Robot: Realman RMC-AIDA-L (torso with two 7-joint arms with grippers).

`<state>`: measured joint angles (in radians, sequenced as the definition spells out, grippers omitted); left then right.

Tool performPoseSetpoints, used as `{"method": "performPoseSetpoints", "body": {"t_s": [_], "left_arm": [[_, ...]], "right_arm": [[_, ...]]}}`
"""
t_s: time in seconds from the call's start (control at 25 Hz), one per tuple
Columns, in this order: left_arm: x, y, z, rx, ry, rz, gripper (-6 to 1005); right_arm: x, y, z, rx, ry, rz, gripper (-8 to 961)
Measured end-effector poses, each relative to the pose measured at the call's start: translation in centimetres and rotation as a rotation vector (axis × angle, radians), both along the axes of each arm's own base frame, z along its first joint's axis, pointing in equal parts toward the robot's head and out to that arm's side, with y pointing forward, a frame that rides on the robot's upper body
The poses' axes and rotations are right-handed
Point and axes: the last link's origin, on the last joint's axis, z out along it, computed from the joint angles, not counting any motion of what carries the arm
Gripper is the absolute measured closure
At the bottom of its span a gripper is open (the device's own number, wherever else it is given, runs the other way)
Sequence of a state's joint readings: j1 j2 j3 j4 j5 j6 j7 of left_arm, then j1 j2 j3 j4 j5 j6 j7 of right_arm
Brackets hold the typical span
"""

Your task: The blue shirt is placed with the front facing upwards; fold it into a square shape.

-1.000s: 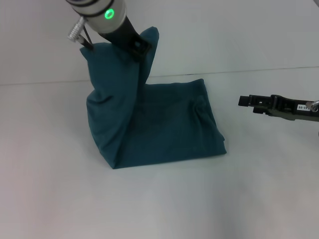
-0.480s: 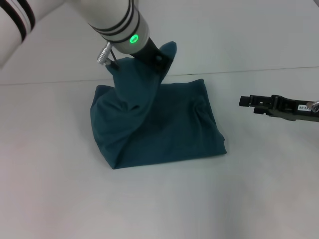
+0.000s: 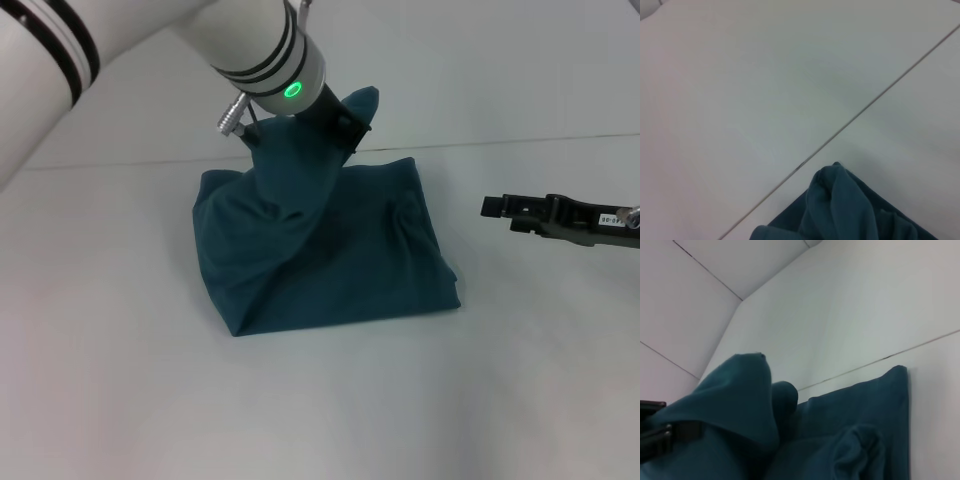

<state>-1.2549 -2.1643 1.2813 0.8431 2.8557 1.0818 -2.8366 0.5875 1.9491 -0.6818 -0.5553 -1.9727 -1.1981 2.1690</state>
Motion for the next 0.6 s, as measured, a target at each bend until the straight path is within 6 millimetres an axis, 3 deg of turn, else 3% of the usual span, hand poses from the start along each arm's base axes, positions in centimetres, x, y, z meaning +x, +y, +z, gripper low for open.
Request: {"method": "performPoseSetpoints", "body": {"t_s": [0.28,0.44,0.6], "left_arm": [[1.2,-0.1,0.6,0.021,-0.01,-0.055,836],[2.1,-0.2,1.4,0.051,-0.065,-0.076,667],[2.1,-0.1,3.7,0.094,-0.209,-0.038,485]], "right_arm": [[0.1,0.0,0.1,0.002,-0.004,-0.002,168],[0.2,0.0,0.1,0.006,-0.008,-0.005,168],[0.4,-0.1,0.2,0.006,-0.009,-0.009,168]]}}
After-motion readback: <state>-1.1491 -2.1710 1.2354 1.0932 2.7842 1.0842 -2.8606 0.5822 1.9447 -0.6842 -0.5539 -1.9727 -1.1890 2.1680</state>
